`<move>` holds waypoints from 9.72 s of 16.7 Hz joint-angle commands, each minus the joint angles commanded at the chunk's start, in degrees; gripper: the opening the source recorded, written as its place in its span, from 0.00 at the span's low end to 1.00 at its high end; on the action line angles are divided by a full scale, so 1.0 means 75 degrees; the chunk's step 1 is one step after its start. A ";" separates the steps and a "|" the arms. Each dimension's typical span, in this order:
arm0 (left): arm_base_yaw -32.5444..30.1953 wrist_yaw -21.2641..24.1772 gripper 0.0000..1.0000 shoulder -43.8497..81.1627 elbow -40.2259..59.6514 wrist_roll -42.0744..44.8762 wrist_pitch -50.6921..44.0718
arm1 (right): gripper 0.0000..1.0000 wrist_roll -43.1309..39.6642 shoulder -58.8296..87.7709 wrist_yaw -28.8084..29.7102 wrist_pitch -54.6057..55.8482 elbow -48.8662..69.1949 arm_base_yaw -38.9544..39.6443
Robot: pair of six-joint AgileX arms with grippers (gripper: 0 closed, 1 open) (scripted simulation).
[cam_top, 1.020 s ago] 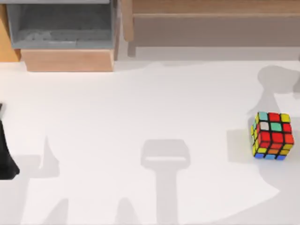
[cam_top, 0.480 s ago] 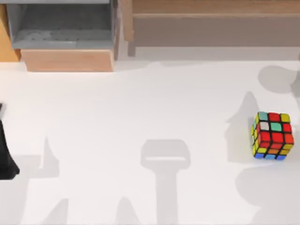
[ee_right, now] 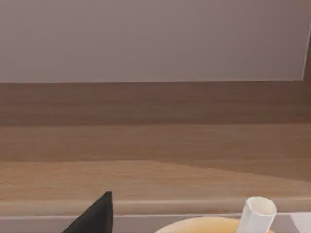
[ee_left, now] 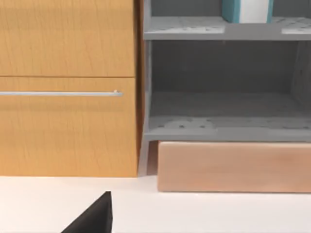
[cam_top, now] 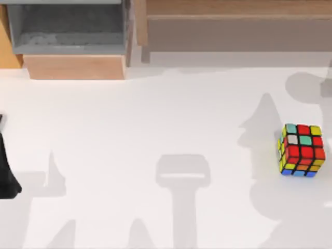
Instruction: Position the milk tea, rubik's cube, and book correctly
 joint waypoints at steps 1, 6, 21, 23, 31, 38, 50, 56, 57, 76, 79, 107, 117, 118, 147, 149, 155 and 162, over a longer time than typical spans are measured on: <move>0.0000 0.0000 1.00 0.0000 0.0000 0.0000 0.0000 | 1.00 0.0079 -0.0009 0.0099 -0.0256 0.0319 0.0067; 0.0000 0.0000 1.00 0.0000 0.0000 0.0000 0.0000 | 1.00 0.0630 0.0018 0.0681 -0.2660 0.2292 0.0659; 0.0000 0.0000 1.00 0.0000 0.0000 0.0000 0.0000 | 1.00 0.2308 0.0361 0.1707 -1.5809 0.5874 0.3474; 0.0000 0.0000 1.00 0.0000 0.0000 0.0000 0.0000 | 1.00 0.2414 0.0391 0.1733 -1.6793 0.5915 0.3709; 0.0000 0.0000 1.00 0.0000 0.0000 0.0000 0.0000 | 1.00 0.2519 0.0402 0.1744 -1.7850 0.5906 0.3984; 0.0000 0.0000 1.00 0.0000 0.0000 0.0000 0.0000 | 1.00 0.2524 0.0696 0.1745 -1.6684 0.5092 0.3984; 0.0000 0.0000 1.00 0.0000 0.0000 0.0000 0.0000 | 0.62 0.2540 0.0866 0.1746 -1.6131 0.4651 0.3998; 0.0000 0.0000 1.00 0.0000 0.0000 0.0000 0.0000 | 0.17 0.2540 0.0866 0.1746 -1.6131 0.4651 0.3998; 0.0000 0.0000 1.00 0.0000 0.0000 0.0000 0.0000 | 0.10 0.2540 0.0866 0.1746 -1.6131 0.4651 0.3998; 0.0000 0.0000 1.00 0.0000 0.0000 0.0000 0.0000 | 0.00 0.2535 0.0573 0.1750 -1.6985 0.5232 0.3972; 0.0000 0.0000 1.00 0.0000 0.0000 0.0000 0.0000 | 0.00 0.2472 0.0572 0.1685 -1.6874 0.5262 0.3893; 0.0000 0.0000 1.00 0.0000 0.0000 0.0000 0.0000 | 0.00 -0.0099 -0.1958 -0.0544 -0.7737 0.5823 -0.0467; 0.0000 0.0000 1.00 0.0000 0.0000 0.0000 0.0000 | 0.00 -0.0179 0.0441 0.0054 -0.7937 0.8643 -0.0030; 0.0000 0.0000 1.00 0.0000 0.0000 0.0000 0.0000 | 0.00 -0.0152 0.0583 0.0002 -0.8172 0.8789 -0.0014; 0.0000 0.0000 1.00 0.0000 0.0000 0.0000 0.0000 | 1.00 -0.0102 0.0754 -0.0108 -0.8491 0.8938 -0.0043; 0.0000 0.0000 1.00 0.0000 0.0000 0.0000 0.0000 | 1.00 -0.0101 0.0502 -0.0146 -0.8419 0.8642 -0.0077; 0.0000 0.0000 1.00 0.0000 0.0000 0.0000 0.0000 | 1.00 -0.0097 -0.0141 -0.0258 -0.8215 0.7764 -0.0180; 0.0000 0.0000 1.00 0.0000 0.0000 0.0000 0.0000 | 1.00 -0.0104 -0.0779 -0.0159 -0.8264 0.7142 -0.0015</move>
